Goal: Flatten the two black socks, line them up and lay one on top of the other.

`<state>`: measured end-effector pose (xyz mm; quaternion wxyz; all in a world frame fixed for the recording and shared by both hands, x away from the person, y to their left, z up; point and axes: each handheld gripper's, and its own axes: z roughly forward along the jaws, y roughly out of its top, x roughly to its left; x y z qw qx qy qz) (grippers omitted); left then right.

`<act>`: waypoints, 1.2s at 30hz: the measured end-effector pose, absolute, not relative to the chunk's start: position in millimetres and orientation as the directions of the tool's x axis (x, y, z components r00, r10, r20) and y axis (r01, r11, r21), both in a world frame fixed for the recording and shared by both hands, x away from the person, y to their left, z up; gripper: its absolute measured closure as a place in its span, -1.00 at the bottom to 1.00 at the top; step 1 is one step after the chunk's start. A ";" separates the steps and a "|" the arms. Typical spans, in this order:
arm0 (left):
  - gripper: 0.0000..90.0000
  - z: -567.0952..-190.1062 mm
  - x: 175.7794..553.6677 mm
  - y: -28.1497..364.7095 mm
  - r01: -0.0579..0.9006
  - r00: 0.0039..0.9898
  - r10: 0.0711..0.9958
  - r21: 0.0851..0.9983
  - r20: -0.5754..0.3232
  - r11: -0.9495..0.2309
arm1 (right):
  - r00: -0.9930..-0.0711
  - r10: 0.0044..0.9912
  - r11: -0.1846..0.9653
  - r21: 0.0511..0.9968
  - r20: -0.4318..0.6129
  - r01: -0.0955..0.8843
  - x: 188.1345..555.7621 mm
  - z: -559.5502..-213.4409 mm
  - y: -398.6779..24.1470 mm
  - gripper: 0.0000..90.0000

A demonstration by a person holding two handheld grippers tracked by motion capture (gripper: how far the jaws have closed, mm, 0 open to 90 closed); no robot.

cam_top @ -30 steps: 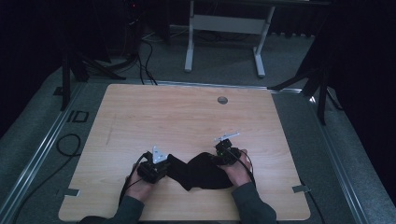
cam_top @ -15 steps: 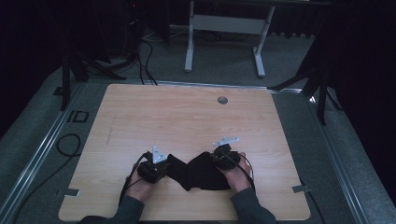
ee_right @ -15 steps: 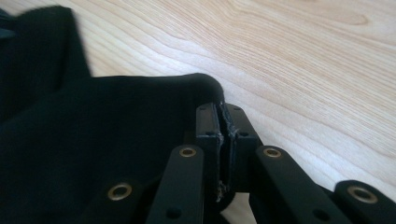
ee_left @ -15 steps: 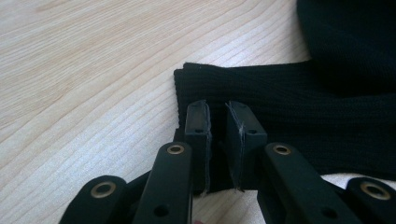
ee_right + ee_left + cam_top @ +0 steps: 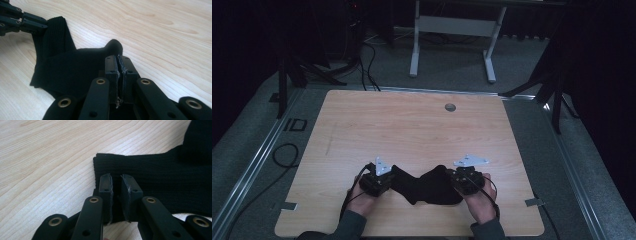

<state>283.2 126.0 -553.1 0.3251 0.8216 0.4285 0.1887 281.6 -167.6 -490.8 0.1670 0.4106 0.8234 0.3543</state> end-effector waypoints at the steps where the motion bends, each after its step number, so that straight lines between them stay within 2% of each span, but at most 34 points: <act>1: 0.77 -553.1 283.2 126.0 0.581 0.562 0.827 0.696 0.032 -0.422 | -0.601 0.799 0.406 0.723 0.016 0.559 278.2 -489.5 -171.0 0.91; 11: 0.77 -553.1 283.1 125.8 0.580 0.564 0.825 0.695 0.035 -0.426 | -0.573 0.819 0.392 0.699 0.031 0.599 259.8 -495.9 -193.1 0.90; 19: 0.77 -552.9 283.2 126.0 0.579 0.568 0.822 0.693 0.036 -0.430 | -0.560 0.826 0.382 0.664 0.067 0.643 260.4 -512.7 -207.6 0.90; 30: 0.75 -552.5 283.6 126.5 0.582 0.571 0.820 0.692 0.027 -0.428 | -0.573 0.819 0.478 0.579 -0.023 0.660 268.2 -540.1 -199.5 0.82; 36: 0.75 -552.4 284.4 126.7 0.583 0.571 0.820 0.692 0.023 -0.426 | -0.551 0.835 0.446 0.606 -0.016 0.659 279.2 -545.7 -203.4 0.73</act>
